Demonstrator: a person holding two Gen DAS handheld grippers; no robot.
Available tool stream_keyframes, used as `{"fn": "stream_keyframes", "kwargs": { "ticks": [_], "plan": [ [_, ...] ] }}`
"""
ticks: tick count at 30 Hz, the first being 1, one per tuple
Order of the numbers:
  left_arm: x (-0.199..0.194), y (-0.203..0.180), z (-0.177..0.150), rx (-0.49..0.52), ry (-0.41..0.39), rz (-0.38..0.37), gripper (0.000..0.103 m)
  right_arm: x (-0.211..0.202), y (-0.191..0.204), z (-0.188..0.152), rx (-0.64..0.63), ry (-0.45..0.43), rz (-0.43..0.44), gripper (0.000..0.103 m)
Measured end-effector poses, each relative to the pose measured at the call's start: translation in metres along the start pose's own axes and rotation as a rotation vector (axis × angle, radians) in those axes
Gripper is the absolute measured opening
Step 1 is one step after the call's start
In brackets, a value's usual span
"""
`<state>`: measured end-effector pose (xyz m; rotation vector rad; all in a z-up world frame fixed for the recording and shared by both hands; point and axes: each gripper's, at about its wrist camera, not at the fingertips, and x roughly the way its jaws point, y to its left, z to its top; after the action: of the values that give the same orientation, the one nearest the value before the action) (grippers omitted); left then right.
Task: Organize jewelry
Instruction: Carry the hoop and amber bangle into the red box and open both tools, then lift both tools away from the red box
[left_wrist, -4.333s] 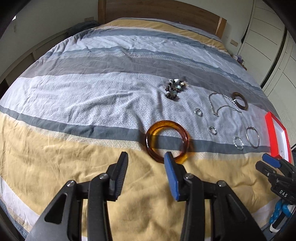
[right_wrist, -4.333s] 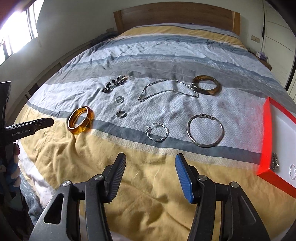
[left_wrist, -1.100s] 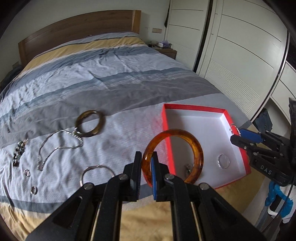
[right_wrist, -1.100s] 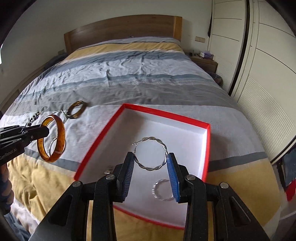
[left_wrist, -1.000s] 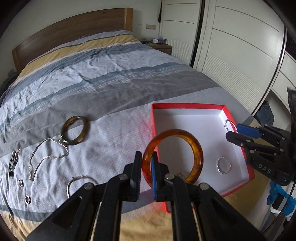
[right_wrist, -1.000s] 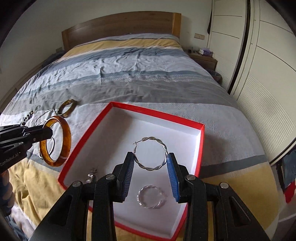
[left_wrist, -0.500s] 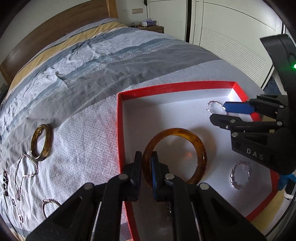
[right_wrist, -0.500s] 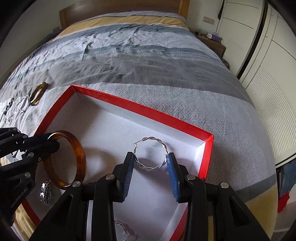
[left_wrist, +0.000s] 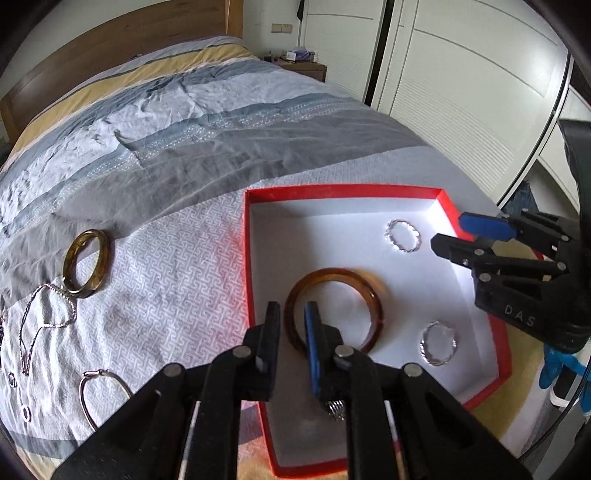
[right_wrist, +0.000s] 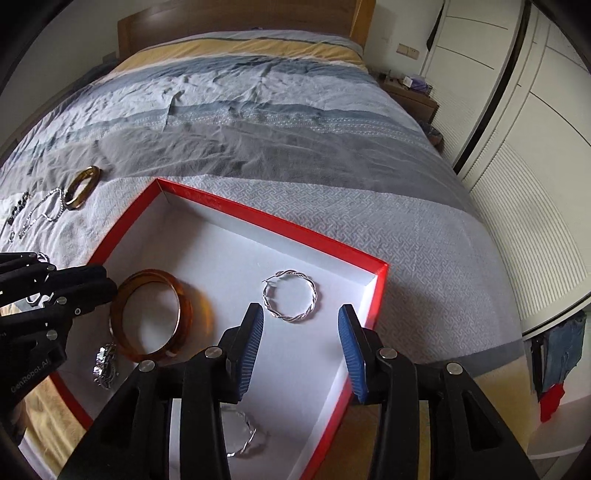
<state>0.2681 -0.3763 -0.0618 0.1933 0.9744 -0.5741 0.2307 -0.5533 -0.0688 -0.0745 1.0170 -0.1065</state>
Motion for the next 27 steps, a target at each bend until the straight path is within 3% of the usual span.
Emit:
{"fn": "stream_keyframes", "kwargs": {
  "ticks": [3,10,13,15,27],
  "plan": [
    [-0.031,0.005,-0.008,-0.004,-0.039,-0.015,0.013,-0.035,0.001,-0.009,0.030,-0.050,0.017,0.042],
    [-0.104,0.033,-0.037,-0.012,-0.056,0.054,0.013,-0.109,0.030,-0.039,0.058,-0.115,0.066,0.045],
    [-0.134,0.050,-0.058,-0.027,-0.069,0.090,0.015,-0.136,0.047,-0.052,0.068,-0.129,0.082,0.047],
    [-0.153,0.065,-0.076,-0.046,-0.072,0.120,0.025,-0.154,0.061,-0.062,0.070,-0.137,0.098,0.047],
    [-0.264,0.164,-0.183,-0.205,-0.106,0.251,0.026,-0.244,0.143,-0.098,0.067,-0.210,0.187,0.052]
  ]
}}
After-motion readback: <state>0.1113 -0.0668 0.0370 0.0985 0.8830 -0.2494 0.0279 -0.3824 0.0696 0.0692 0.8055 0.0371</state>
